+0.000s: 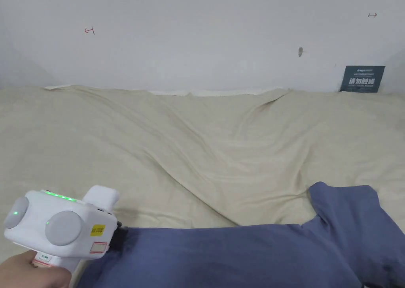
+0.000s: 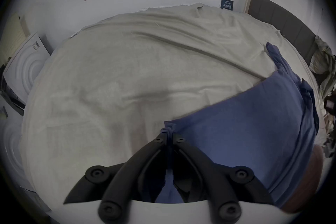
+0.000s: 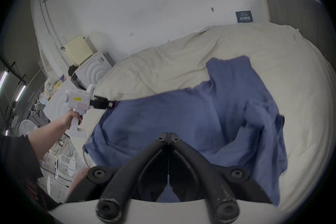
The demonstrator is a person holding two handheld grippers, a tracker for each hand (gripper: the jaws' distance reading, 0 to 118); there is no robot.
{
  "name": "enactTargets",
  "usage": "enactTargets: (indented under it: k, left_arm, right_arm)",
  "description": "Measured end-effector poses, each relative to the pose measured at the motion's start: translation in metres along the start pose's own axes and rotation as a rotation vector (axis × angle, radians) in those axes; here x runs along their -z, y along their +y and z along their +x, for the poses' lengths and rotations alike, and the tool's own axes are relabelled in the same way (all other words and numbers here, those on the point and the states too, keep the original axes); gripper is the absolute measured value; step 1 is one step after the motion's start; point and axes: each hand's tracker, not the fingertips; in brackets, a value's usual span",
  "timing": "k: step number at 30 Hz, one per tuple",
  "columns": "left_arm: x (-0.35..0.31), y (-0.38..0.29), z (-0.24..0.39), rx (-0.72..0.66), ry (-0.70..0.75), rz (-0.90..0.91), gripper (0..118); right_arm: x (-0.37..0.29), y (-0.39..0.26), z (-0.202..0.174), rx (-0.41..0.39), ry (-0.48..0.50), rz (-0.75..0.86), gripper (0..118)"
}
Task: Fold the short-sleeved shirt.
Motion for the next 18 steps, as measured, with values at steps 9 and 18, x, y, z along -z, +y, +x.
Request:
enactTargets:
  k: [9, 18]
  left_arm:
    - [-0.024, -0.005, -0.025, -0.175, -0.030, 0.079, 5]
    - [-0.031, -0.015, -0.016, -0.203, -0.062, 0.078, 5]
  right_arm:
    - [0.082, 0.152, 0.102, 0.150, -0.141, -0.130, 82]
    - [0.165, 0.165, 0.170, 0.167, -0.505, -0.360, 78]
